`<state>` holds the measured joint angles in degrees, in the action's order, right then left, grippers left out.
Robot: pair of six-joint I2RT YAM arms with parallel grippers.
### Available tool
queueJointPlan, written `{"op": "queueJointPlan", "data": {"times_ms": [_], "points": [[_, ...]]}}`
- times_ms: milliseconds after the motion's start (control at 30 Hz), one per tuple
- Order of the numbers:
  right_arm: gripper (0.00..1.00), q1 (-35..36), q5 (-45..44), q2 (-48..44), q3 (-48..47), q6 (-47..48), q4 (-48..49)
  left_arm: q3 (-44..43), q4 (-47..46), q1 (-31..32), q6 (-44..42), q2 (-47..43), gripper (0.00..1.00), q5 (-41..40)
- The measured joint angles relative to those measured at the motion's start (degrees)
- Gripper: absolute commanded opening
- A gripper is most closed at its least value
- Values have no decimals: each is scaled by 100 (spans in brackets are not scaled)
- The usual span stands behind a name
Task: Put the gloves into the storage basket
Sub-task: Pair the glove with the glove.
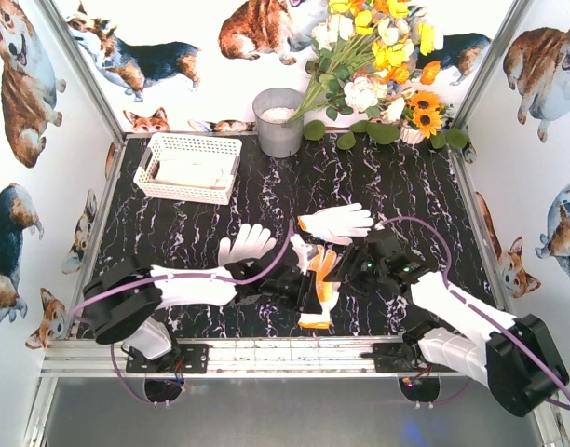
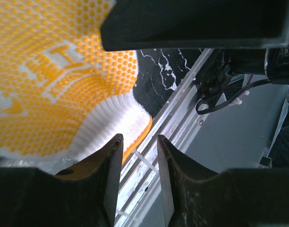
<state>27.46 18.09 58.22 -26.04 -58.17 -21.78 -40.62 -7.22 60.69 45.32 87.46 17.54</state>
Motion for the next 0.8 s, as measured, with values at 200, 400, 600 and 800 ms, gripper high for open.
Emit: {"op": "queueJointPlan", "data": {"times_ms": [200,400,600,800], "points": [[55,-26,-83,356,328,-356,848,0,-553,59,-4,474,22,232],[53,-26,-131,907,420,-511,1655,2,-614,59,-101,691,22,319],[48,-59,-15,1432,313,-459,2116,214,-619,59,-197,675,22,389],[36,-164,-63,1628,177,-203,2223,337,-697,59,-254,623,21,415]]}}
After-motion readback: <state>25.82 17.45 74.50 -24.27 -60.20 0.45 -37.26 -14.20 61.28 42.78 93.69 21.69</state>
